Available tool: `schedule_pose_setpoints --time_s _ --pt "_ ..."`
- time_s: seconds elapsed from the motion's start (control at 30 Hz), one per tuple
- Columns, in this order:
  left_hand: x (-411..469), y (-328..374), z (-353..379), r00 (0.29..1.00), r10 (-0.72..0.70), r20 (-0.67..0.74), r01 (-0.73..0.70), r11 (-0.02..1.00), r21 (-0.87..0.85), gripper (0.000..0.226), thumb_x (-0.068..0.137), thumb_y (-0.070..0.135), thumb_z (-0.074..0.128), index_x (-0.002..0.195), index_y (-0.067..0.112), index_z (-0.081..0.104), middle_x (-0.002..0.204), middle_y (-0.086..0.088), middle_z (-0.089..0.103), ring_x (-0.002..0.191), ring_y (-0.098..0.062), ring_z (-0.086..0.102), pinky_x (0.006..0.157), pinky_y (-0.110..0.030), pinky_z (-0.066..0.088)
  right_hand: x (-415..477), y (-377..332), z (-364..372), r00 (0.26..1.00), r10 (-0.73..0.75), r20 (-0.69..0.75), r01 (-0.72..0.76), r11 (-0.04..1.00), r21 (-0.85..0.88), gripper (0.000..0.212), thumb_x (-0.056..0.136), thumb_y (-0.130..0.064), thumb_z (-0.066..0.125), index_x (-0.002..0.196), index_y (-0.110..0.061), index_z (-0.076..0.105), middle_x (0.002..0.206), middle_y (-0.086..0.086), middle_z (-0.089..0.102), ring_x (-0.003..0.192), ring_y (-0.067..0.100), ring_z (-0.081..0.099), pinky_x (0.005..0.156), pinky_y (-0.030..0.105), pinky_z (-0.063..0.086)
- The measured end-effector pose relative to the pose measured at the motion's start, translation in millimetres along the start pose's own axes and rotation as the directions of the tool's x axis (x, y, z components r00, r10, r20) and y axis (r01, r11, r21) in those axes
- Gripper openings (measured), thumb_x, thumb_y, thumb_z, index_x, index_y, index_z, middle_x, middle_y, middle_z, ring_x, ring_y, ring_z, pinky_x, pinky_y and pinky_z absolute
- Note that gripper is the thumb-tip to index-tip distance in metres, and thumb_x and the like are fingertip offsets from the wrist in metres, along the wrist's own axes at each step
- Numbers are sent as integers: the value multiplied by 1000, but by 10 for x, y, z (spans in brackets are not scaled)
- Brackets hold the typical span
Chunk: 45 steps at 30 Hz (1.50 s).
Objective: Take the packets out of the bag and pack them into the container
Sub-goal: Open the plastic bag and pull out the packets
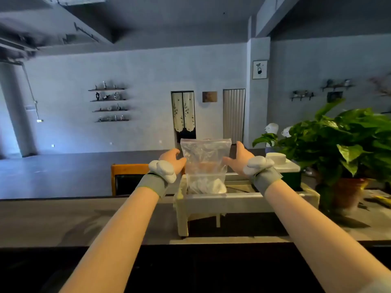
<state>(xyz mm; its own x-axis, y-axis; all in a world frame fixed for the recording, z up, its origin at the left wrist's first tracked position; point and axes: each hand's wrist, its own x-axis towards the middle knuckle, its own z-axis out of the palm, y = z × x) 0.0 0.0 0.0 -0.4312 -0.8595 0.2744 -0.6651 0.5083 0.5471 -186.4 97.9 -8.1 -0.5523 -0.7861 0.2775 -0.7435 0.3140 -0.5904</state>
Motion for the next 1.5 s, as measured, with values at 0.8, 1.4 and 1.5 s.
schedule_pose_setpoints --time_s 0.8,1.4,1.5 --pt "21 442 -110 916 -17 -401 -102 957 -271 10 97 14 37 89 9 40 90 -12 47 81 -24 45 70 -33 34 -9 -304 -316 932 -61 -357 169 946 278 26 95 -22 43 70 -13 48 60 -6 49 52 2 41 47 18 30" --pt "-1524 52 594 949 -105 -298 -35 902 -430 31 92 13 46 67 27 36 94 -17 69 86 -27 69 77 -39 56 -1451 381 264 964 67 -258 97 814 573 27 88 -17 53 61 -17 48 68 7 58 62 13 49 61 22 42" --pt "-1819 -190 857 959 -154 -237 32 892 -451 29 92 12 45 67 24 38 92 -16 69 84 -25 69 72 -33 54 -1702 649 586 982 123 -140 -8 777 629 19 85 -16 55 67 -9 54 67 14 59 65 18 49 64 36 47"
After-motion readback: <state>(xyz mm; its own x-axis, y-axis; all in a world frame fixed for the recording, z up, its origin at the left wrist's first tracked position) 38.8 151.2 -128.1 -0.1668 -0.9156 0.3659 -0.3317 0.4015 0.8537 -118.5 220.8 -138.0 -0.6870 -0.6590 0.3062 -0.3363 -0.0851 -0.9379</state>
